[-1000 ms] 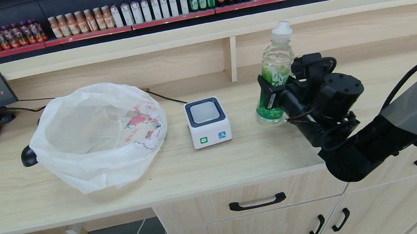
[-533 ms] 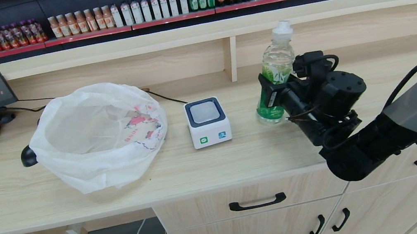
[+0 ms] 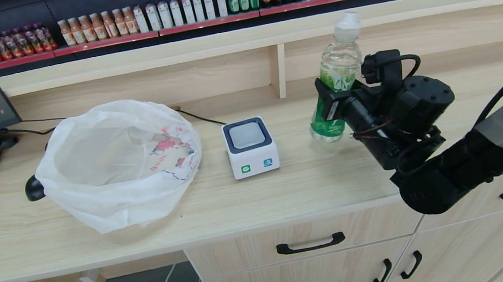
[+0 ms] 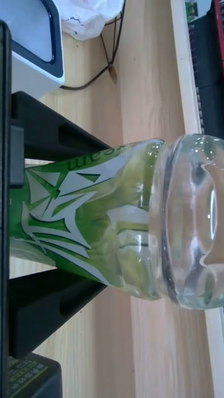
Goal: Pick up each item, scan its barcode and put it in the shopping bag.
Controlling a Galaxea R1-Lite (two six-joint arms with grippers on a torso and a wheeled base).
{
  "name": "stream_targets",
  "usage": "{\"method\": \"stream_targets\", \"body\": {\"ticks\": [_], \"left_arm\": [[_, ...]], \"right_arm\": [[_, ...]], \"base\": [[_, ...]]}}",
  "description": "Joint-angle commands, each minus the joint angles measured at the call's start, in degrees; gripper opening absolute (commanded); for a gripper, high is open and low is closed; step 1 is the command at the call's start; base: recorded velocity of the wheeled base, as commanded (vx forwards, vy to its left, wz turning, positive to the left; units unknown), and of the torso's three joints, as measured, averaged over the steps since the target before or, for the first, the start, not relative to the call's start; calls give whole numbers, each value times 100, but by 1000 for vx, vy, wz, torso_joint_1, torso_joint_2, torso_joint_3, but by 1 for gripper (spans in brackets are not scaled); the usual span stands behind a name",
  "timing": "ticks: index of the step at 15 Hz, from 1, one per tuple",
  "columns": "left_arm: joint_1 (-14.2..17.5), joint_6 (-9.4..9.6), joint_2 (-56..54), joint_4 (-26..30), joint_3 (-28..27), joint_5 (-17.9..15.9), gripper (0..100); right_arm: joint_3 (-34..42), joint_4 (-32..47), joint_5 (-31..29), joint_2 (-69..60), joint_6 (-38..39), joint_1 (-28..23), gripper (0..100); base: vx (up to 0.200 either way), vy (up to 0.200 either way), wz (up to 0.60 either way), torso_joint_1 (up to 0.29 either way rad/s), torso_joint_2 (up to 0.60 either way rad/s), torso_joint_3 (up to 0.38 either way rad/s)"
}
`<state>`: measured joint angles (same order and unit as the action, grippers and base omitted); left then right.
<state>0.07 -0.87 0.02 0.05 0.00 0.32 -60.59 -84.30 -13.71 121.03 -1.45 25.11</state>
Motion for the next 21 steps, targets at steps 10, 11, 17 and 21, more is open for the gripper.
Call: {"method": "stream_targets", "body": {"ticks": [10,11,17,21], "left_arm": [[1,7,-2,-5,0,3,100],[1,7,-2,-5,0,3,100],[1,-1,-2,-5,0,3,100],[1,-1,-2,-5,0,3,100]], "right_arm": [[2561,-96,106,-2110,-4,908,0],[2921,-96,282,-2338,-4,1040,0],[4187,-69,950,-3375,-110,1259,0],[4758,-34,1319,-3850,-101,1321,0]], "base": [[0,0,0,0,0,0],[0,0,0,0,0,0],[0,0,0,0,0,0],[0,0,0,0,0,0]]}}
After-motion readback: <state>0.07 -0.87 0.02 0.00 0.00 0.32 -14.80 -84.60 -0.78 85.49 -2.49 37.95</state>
